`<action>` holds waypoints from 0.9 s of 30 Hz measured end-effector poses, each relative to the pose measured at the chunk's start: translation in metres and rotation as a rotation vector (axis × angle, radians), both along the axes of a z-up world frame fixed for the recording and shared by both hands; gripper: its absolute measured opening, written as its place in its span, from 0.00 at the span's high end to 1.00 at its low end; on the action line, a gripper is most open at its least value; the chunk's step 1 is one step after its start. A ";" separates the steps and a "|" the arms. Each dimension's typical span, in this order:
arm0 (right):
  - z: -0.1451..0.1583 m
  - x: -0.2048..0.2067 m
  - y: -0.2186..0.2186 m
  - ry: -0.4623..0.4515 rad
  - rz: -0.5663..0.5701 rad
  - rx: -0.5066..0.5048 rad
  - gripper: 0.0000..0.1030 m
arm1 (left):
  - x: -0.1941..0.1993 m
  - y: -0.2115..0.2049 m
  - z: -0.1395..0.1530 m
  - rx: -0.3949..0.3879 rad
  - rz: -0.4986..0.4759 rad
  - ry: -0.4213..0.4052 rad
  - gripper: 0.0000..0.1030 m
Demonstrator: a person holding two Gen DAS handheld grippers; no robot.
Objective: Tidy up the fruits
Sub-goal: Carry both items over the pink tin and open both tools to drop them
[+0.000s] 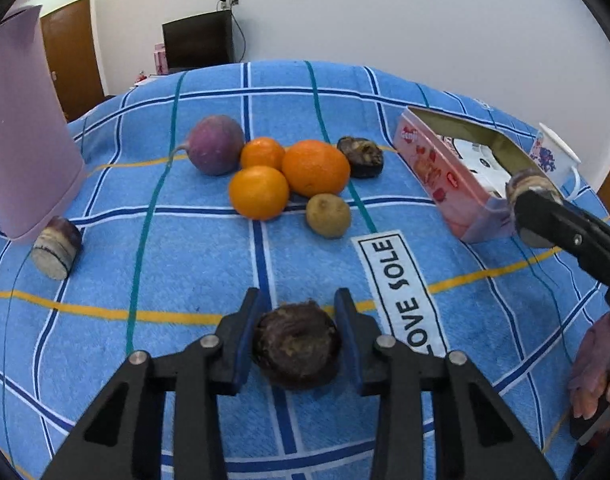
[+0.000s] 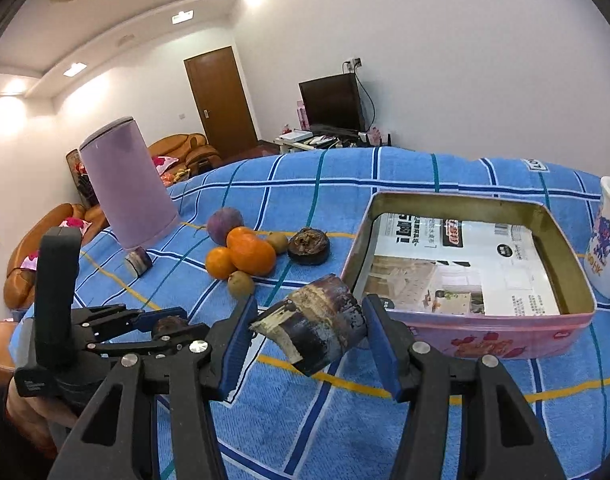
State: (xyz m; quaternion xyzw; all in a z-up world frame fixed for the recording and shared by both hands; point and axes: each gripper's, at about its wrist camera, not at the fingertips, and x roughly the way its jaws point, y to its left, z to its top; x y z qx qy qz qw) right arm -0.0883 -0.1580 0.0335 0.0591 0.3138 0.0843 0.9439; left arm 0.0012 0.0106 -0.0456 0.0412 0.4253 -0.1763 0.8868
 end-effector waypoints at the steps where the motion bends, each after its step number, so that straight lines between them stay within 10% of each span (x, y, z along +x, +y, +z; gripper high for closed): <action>1: 0.001 -0.001 -0.001 -0.007 -0.004 0.000 0.45 | -0.002 0.001 0.002 0.000 0.020 -0.013 0.63; 16: 0.028 -0.009 -0.092 -0.143 -0.283 -0.010 0.45 | -0.013 -0.062 0.081 -0.038 -0.035 -0.286 0.62; 27: 0.007 0.006 -0.143 -0.055 -0.407 -0.077 0.45 | 0.013 -0.158 0.070 -0.034 -0.103 -0.255 0.62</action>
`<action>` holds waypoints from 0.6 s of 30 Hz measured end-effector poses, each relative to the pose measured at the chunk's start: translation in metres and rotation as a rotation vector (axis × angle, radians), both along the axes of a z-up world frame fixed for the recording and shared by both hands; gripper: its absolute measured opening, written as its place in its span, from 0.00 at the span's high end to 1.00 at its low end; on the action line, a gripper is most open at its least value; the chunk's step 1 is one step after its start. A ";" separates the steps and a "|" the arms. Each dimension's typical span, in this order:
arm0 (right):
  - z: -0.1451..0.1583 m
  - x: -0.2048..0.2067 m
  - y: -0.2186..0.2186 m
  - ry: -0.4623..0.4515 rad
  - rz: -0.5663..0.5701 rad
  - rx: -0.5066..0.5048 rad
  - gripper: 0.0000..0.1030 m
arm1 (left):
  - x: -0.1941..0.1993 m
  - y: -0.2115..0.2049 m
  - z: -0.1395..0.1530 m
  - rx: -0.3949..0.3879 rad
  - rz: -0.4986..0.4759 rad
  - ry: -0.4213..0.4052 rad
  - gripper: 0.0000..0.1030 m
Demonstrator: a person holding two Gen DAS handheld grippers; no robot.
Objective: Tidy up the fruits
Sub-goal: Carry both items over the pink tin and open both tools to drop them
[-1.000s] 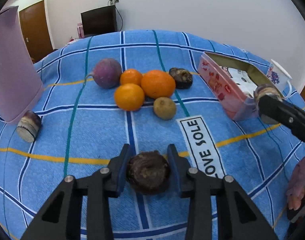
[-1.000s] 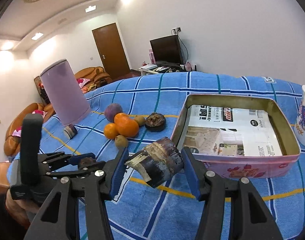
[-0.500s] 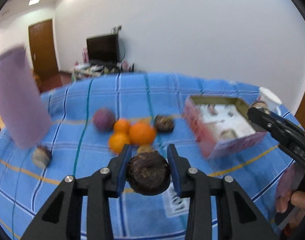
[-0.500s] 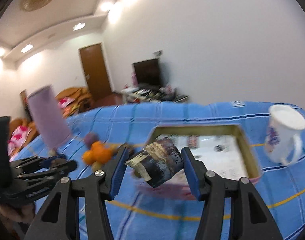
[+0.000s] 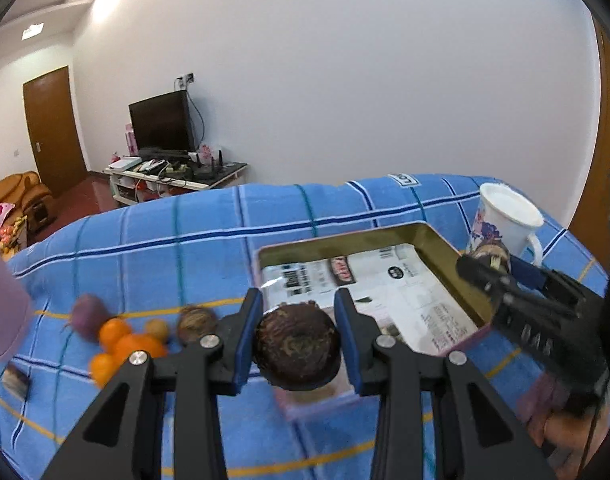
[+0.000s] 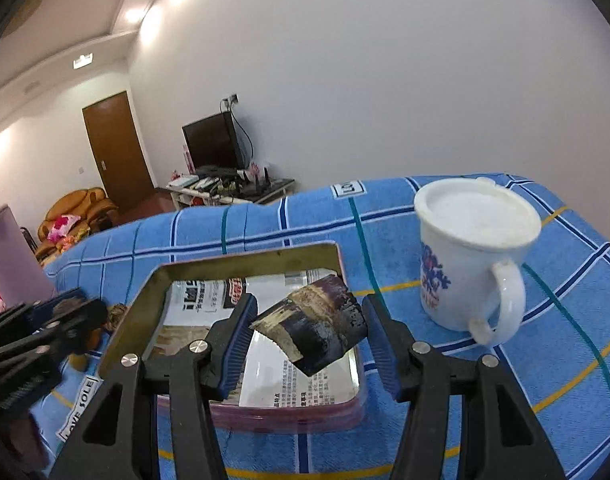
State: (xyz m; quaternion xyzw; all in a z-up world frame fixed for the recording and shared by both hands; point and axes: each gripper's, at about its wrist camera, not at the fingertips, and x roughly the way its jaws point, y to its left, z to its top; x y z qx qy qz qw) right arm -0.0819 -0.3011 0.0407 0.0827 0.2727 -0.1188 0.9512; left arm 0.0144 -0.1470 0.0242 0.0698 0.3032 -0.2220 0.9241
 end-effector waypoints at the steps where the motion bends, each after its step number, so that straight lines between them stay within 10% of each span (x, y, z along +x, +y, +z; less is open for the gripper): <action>1: 0.000 0.001 0.001 0.004 0.001 -0.020 0.45 | 0.002 -0.006 -0.003 0.002 0.003 0.001 0.62; 18: -0.011 0.024 0.007 0.080 0.019 -0.020 0.45 | 0.021 -0.028 -0.038 -0.007 0.022 0.079 0.62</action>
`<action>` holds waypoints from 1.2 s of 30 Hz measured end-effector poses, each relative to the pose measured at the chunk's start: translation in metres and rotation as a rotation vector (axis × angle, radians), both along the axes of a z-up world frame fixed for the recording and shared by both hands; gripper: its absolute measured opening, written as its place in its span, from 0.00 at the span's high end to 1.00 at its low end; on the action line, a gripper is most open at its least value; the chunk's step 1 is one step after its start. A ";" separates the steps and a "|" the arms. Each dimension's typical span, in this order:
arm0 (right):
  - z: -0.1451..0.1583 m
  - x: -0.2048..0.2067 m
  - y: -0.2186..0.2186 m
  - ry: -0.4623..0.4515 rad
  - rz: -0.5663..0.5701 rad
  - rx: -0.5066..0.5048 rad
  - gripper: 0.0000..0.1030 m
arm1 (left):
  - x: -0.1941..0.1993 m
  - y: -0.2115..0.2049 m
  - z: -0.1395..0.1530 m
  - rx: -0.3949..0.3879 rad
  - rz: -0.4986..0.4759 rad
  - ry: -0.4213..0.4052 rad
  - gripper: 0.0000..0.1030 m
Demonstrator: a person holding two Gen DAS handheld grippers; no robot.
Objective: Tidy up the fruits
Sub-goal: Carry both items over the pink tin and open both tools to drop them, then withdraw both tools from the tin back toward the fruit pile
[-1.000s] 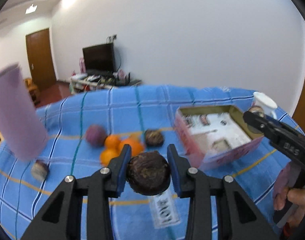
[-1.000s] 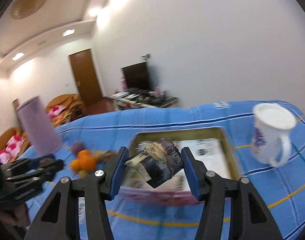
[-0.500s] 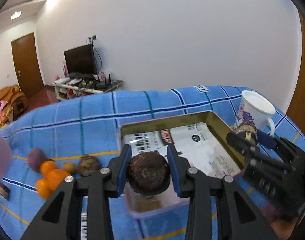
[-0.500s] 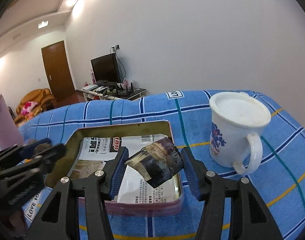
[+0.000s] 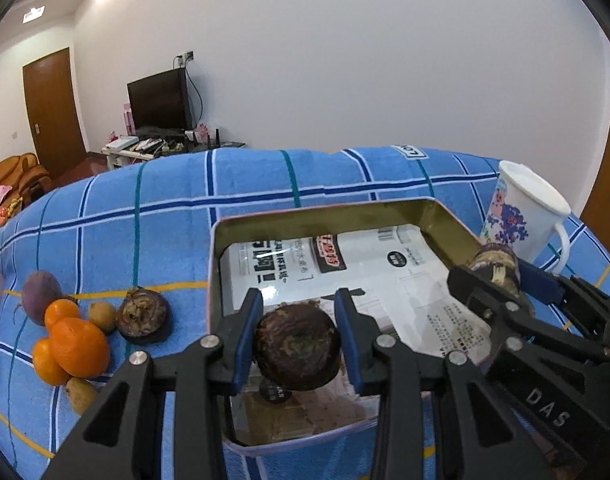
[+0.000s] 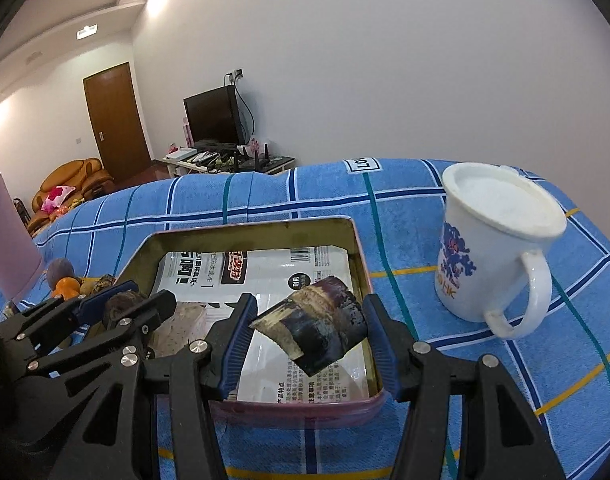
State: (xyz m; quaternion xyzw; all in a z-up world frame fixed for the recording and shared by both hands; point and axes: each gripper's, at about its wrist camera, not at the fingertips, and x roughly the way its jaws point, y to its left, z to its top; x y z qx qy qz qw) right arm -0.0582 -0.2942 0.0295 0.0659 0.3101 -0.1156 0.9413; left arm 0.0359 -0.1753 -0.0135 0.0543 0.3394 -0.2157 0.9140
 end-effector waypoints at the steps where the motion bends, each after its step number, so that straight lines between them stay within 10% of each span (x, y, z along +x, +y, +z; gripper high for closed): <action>1: -0.001 0.003 -0.003 -0.002 0.000 0.013 0.45 | 0.001 0.000 -0.001 0.001 0.000 0.008 0.62; 21: 0.015 -0.024 -0.006 -0.161 -0.067 0.045 0.31 | -0.007 -0.010 -0.004 0.036 -0.028 -0.022 0.59; 30: 0.018 -0.037 -0.013 -0.257 -0.143 0.042 0.31 | -0.019 -0.009 0.003 0.067 0.020 -0.101 0.00; 36: 0.023 -0.050 -0.006 -0.303 -0.176 -0.006 0.31 | -0.033 0.001 0.012 0.031 0.031 -0.180 0.00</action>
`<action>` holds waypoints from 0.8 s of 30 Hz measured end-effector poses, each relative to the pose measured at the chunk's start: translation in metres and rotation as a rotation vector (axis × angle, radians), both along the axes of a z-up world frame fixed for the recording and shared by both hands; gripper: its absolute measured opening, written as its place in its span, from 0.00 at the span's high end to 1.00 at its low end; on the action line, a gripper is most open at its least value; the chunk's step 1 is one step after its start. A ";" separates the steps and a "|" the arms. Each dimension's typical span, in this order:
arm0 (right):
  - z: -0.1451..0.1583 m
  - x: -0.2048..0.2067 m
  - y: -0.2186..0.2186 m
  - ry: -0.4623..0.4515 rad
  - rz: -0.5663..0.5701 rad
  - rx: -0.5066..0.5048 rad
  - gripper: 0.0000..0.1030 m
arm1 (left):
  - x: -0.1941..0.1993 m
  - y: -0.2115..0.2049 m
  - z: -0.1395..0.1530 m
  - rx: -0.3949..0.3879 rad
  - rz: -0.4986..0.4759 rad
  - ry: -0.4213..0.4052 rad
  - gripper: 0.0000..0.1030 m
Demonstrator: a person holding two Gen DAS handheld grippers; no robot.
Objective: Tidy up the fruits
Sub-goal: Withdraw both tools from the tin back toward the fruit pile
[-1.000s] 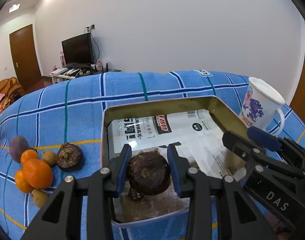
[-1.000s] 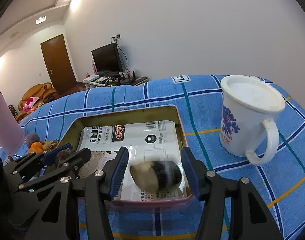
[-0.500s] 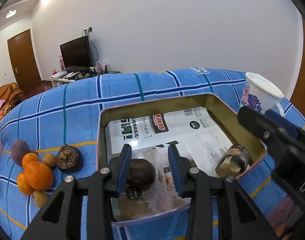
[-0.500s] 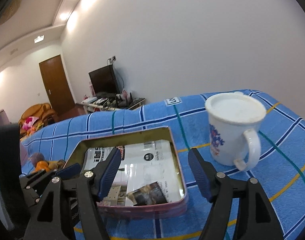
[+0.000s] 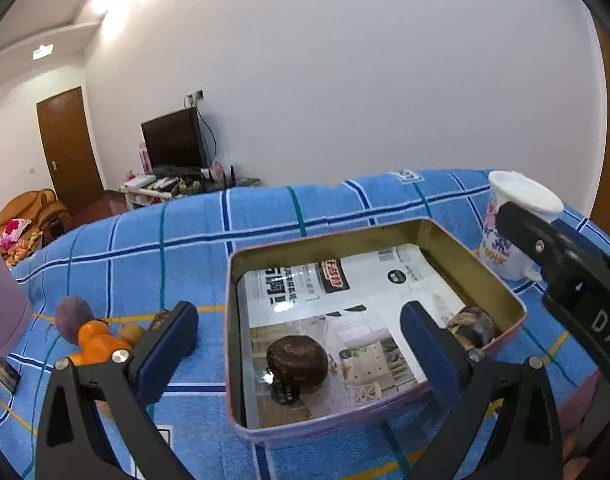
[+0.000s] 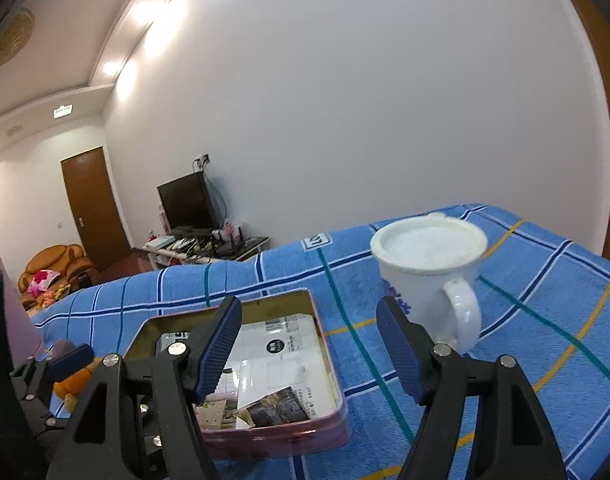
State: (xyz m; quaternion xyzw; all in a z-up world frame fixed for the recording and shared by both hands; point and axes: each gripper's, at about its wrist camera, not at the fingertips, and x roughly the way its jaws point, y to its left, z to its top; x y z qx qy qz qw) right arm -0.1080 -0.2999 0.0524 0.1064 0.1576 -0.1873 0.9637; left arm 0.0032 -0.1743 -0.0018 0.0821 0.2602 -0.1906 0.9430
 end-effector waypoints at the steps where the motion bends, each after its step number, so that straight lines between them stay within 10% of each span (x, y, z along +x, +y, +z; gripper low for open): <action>1: 0.001 -0.002 0.001 -0.003 -0.010 -0.007 0.31 | -0.003 0.002 0.001 0.000 -0.001 -0.013 0.00; 24: 0.001 -0.094 0.036 0.052 -0.143 0.024 0.30 | -0.074 0.090 0.012 -0.062 0.056 -0.133 0.00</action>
